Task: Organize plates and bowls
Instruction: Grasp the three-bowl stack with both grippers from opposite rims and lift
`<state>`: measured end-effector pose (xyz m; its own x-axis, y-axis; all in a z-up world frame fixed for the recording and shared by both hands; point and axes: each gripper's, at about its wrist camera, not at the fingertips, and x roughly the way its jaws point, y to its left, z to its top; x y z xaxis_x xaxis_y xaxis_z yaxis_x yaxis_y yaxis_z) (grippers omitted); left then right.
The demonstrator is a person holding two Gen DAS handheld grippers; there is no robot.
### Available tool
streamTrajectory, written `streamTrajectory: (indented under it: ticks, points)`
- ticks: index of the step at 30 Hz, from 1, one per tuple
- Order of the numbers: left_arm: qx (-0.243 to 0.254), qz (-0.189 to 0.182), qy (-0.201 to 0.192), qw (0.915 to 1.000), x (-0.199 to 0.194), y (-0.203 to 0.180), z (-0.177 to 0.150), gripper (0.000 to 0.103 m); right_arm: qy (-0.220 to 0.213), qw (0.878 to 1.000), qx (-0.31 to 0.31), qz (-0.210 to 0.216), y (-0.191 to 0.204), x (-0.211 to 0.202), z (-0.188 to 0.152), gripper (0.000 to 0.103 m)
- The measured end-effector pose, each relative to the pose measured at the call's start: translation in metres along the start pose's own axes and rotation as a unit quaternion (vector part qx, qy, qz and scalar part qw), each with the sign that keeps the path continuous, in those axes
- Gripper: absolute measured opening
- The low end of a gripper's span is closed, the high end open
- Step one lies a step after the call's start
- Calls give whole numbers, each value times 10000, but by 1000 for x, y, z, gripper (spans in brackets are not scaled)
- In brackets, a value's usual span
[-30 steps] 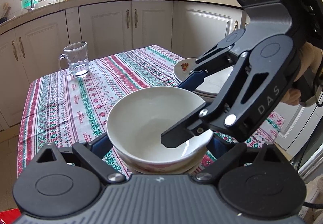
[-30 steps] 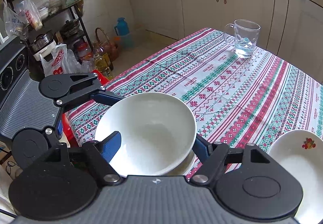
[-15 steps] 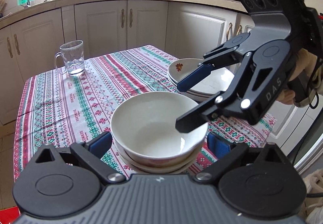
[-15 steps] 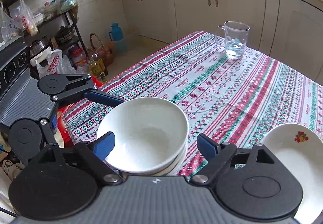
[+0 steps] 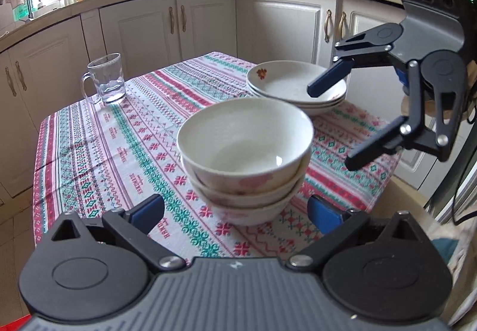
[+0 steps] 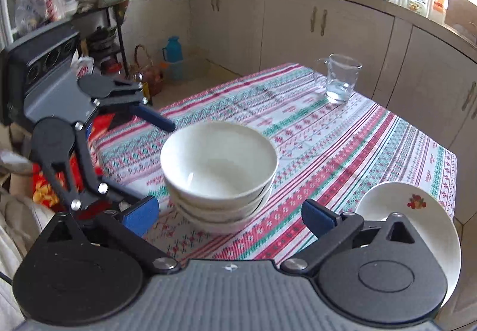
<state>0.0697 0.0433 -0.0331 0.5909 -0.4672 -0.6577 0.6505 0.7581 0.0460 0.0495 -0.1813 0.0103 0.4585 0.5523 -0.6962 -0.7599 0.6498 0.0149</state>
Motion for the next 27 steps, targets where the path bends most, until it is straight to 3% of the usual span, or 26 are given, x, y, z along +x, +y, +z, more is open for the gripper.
streamTrajectory:
  ticks: [6,14,27]
  points:
    - [153,-52,212,9996,20,10,-9,102,399,9984,-359,-181,8,31,-13,103]
    - [510,-433,381,9970,42,24,-5,101,555,9953,-763,-198,3,68,-13,103]
    - [1512,-1262,450,9794,63,34,6,97,574,9930,-937,440,-10,83,-1,102]
